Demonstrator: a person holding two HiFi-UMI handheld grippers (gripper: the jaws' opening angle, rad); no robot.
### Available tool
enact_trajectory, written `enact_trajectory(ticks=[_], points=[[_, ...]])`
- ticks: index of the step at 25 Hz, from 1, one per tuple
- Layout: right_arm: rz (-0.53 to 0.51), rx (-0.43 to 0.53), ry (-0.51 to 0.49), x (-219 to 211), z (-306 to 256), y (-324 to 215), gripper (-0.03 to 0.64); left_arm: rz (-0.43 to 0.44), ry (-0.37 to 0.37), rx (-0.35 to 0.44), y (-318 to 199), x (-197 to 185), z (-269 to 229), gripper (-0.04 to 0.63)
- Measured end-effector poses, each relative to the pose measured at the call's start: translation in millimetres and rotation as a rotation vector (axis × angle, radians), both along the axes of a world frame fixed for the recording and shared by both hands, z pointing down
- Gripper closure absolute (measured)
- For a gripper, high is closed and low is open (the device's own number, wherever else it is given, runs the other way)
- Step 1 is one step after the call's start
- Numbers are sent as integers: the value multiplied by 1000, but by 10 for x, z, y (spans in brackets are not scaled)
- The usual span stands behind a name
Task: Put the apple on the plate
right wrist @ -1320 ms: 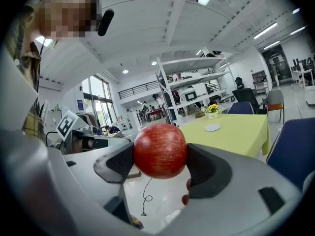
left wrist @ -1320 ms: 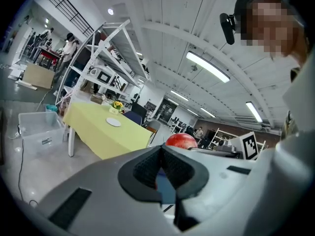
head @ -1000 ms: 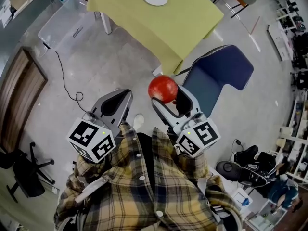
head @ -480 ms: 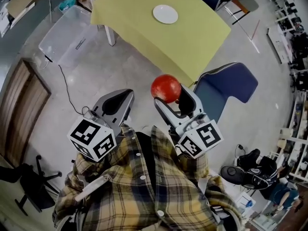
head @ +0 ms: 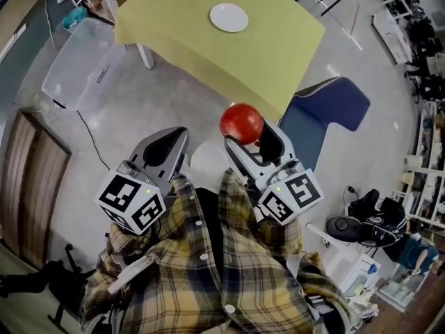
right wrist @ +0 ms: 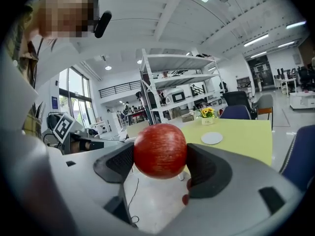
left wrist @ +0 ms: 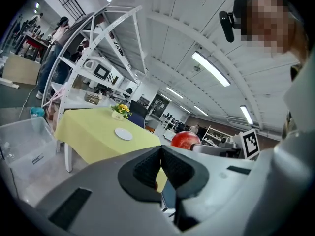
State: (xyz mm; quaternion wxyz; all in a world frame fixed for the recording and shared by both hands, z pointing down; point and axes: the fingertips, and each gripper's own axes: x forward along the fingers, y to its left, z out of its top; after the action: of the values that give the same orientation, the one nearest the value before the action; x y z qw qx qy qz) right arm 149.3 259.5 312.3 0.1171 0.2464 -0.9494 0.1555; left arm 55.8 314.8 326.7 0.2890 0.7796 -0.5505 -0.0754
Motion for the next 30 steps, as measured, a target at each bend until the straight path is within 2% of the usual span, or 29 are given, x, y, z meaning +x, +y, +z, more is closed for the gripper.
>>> enact_trajectory(ticks=[5, 10, 21, 30], points=[[36, -30, 20, 3, 60, -195, 290, 8, 22, -10, -173, -85, 28, 588], [11, -24, 18, -166, 78, -492, 290, -6, 26, -12, -461, -206, 63, 588], [-28, 5, -28, -590, -59, -1445, 290, -9, -22, 17, -1458, -521, -121, 588], [-14, 2, -54, -469, -141, -2168, 290, 27, -60, 32, -2217, -424, -278, 588]])
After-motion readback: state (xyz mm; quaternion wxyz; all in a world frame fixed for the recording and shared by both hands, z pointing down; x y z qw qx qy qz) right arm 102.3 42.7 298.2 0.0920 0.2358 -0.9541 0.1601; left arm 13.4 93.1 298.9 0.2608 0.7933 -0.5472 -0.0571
